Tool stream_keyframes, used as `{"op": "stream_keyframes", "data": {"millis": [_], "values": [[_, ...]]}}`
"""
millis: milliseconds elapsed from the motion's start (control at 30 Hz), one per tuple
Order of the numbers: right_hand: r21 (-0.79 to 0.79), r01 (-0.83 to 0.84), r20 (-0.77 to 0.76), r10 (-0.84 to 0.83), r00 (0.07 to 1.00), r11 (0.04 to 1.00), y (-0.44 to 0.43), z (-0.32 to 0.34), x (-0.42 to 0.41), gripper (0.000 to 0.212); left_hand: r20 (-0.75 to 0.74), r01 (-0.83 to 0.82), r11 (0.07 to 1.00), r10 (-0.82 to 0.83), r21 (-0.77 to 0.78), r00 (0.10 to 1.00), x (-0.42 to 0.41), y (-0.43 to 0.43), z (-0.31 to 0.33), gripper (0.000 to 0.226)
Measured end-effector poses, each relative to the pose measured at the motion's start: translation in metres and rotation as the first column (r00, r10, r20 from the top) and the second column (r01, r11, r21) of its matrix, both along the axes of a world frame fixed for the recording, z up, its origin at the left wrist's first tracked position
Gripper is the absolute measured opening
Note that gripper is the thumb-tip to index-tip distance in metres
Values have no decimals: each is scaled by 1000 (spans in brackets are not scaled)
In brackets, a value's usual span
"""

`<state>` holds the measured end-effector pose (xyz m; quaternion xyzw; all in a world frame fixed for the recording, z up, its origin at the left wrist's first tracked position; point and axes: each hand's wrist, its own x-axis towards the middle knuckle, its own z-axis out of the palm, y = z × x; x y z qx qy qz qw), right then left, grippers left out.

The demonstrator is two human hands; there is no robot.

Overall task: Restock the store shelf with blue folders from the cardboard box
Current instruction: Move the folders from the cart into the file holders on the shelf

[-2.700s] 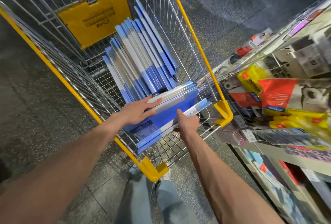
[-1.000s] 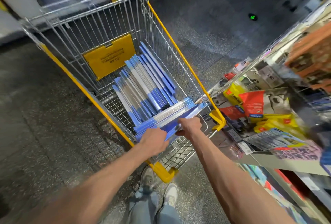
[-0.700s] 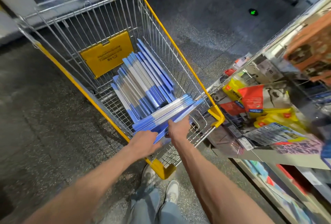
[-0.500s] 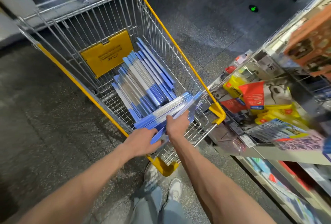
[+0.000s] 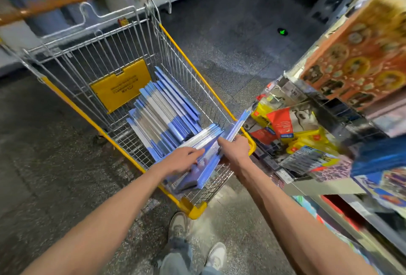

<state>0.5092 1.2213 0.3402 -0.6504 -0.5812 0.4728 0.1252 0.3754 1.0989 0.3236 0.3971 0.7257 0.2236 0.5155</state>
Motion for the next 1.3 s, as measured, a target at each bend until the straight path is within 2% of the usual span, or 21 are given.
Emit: {"op": "stream_keyframes", "data": {"millis": [67, 167, 200, 333, 433, 567, 633, 733, 833, 933, 1000, 1067, 1133, 1233, 1300], "values": [[-12, -1, -54, 0, 999, 1000, 6, 23, 8, 48, 2, -41, 999, 41, -4, 999, 3, 8, 6, 66], [-19, -26, -120, 24, 993, 999, -3, 94, 18, 14, -34, -113, 993, 112, -30, 993, 11, 17, 25, 67], [-27, -37, -150, 33, 988, 999, -1, 102, 23, 9, -30, -136, 990, 135, -45, 990, 14, 20, 31, 68], [31, -108, -223, 112, 968, 994, 0, 131, 47, 26, 18, -278, 955, 281, -100, 959, 30, 20, 50, 65], [93, -195, -304, 215, 928, 976, -8, 157, 62, 11, 58, -383, 917, 390, -110, 919, 45, 18, 66, 69], [191, -285, -408, 340, 847, 939, -24, 197, 97, 11, 58, -509, 861, 509, -19, 859, 73, 2, 98, 78], [228, -318, -450, 389, 804, 920, -27, 213, 116, 12, 94, -600, 800, 596, 18, 798, 82, -7, 112, 77], [284, -377, -527, 472, 707, 882, -31, 238, 154, 16, 214, -716, 693, 689, 83, 692, 101, -33, 141, 59], [338, -419, -525, 538, 659, 843, -29, 253, 180, 18, 214, -799, 589, 771, 121, 600, 104, -59, 167, 51], [333, -429, -593, 540, 597, 840, -31, 269, 204, 24, 165, -807, 536, 798, 247, 580, 113, -76, 201, 69], [319, -419, -641, 519, 565, 850, -35, 282, 214, 31, 149, -787, 523, 793, 327, 590, 128, -83, 231, 53], [306, -404, -683, 494, 538, 862, -39, 294, 222, 32, 162, -787, 471, 809, 399, 565, 139, -82, 252, 37], [301, -388, -717, 475, 510, 871, -43, 304, 230, 32, 205, -784, 431, 804, 446, 558, 141, -83, 266, 47], [255, -341, -786, 399, 471, 905, -54, 319, 237, 33, 266, -754, 397, 764, 523, 588, 149, -89, 292, 81], [258, -304, -814, 376, 442, 917, -59, 330, 241, 41, 281, -738, 381, 750, 557, 599, 153, -89, 303, 87]]}}
